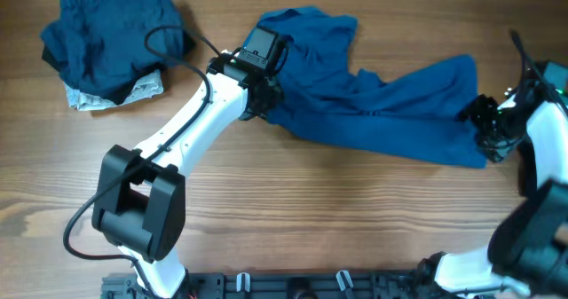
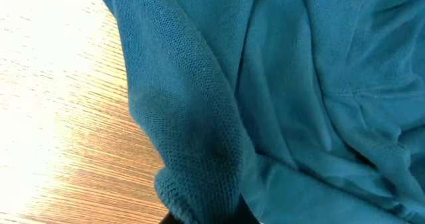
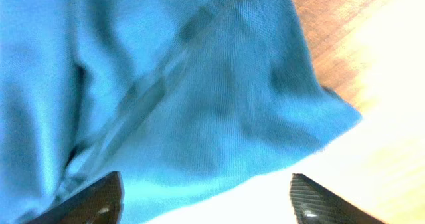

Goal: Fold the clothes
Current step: 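Pull the shirt taut between both grippers, spreading it flat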

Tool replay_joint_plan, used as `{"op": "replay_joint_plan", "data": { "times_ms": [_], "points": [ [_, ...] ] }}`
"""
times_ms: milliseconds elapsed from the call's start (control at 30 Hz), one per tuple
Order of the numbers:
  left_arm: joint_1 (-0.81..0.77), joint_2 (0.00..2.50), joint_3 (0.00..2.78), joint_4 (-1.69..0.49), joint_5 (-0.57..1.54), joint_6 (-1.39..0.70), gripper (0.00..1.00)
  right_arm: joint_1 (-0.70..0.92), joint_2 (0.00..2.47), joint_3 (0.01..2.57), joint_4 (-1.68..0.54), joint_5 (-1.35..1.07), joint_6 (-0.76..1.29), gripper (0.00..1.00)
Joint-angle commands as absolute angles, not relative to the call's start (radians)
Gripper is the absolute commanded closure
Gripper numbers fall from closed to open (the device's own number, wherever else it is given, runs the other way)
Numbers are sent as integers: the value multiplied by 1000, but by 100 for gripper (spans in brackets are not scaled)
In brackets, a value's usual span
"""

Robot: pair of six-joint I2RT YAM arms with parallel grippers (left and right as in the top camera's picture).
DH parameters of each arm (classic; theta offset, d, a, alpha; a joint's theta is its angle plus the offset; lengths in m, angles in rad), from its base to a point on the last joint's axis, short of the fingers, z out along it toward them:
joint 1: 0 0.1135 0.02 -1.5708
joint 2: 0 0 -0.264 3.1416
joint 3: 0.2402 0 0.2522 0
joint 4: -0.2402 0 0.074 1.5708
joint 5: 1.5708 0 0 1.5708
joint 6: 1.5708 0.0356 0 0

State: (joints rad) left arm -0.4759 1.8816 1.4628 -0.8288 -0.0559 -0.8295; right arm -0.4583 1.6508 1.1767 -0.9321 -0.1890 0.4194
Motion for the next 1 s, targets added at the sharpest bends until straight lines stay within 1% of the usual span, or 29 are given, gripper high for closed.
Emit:
{"op": "replay_joint_plan", "data": {
  "times_ms": [0, 100, 233, 300, 333, 367, 467, 567, 667, 700, 767, 833, 900, 967],
  "points": [
    [-473, 1885, 1477, -831, -80, -846, 96, -460, 1531, 1172, -989, -109, 419, 11],
    [-473, 1885, 1477, -847, -80, -846, 96, -459, 1531, 1159, -1062, -102, 432, 7],
    [-473, 1885, 1477, -853, -80, -846, 96, -459, 1534, 1004, -983, -105, 496, 7],
    [-473, 1885, 1477, -860, -80, -846, 96, -459, 1534, 912, -891, -120, 508, 21],
    [-473, 1885, 1477, -860, -80, -846, 96, -459, 1534, 882, -852, -137, 508, 26],
    [-473, 1885, 1477, -860, -80, -846, 96, -459, 1535, 860, -822, -159, 508, 28],
    [-473, 1885, 1477, -860, -80, -846, 96, -459, 1548, 823, -749, -185, 512, 29],
    [-473, 1885, 1477, -860, -80, -846, 95, -459, 1580, 812, -690, -201, 527, 39],
    [-473, 1885, 1477, -864, -76, -846, 95, -459, 1634, 812, -649, -209, 527, 42],
    [-473, 1885, 1477, -865, -76, -846, 96, -459, 1650, 812, -636, -212, 528, 45],
    [-473, 1885, 1477, -868, -76, -846, 95, -459, 1686, 812, -603, -212, 542, 69],
    [-473, 1885, 1477, -868, -76, -846, 95, -459, 1696, 813, -575, -219, 567, 82],
    [-473, 1885, 1477, -871, -76, -846, 95, -459, 1696, 830, -562, -254, 588, 89],
    [-473, 1885, 1477, -876, -76, -846, 95, -459, 1696, 859, -559, -274, 623, 91]
  ]
}}
